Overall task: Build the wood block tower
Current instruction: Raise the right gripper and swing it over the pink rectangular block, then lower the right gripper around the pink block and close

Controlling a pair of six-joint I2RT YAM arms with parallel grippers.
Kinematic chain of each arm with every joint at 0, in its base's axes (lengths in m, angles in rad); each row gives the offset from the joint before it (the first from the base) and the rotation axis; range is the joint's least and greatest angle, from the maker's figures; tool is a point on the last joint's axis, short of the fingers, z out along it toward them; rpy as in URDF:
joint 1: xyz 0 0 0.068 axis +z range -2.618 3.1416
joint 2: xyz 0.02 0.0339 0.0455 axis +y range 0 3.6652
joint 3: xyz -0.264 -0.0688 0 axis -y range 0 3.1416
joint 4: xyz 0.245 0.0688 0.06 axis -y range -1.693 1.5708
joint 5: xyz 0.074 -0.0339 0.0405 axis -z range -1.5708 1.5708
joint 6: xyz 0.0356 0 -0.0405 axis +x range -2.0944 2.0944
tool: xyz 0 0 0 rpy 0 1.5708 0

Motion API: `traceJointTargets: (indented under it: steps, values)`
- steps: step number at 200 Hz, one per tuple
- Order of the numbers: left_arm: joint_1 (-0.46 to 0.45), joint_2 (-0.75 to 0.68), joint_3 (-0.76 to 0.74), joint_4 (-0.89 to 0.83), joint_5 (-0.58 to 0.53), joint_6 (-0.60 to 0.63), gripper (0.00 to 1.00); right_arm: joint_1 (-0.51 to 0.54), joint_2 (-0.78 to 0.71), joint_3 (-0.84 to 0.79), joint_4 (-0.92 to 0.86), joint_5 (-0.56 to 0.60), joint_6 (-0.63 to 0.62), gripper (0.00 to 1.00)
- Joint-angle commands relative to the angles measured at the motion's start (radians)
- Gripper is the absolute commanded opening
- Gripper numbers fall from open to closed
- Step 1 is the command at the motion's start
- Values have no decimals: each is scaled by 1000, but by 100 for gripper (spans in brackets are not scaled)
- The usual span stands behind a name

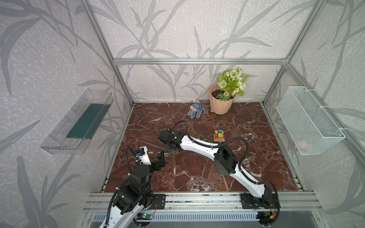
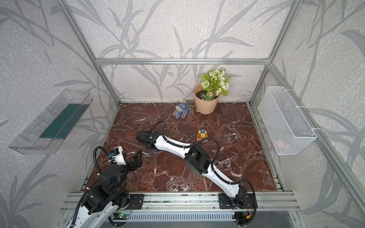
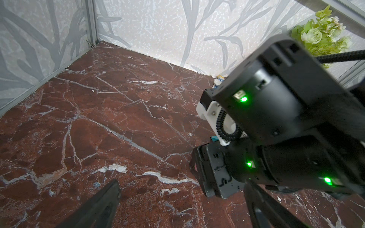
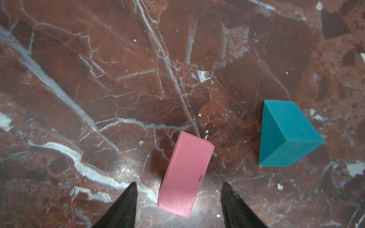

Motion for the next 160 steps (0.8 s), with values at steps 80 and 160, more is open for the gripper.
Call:
traceJointTargets:
  steps: [80,160]
  values:
    - [-5,2,10,2,23,0,99,-23,65,58,-112,-11,29,54]
    - [-4,2,9,5,31,0,99,-24,59,44,-130,-26,64,32]
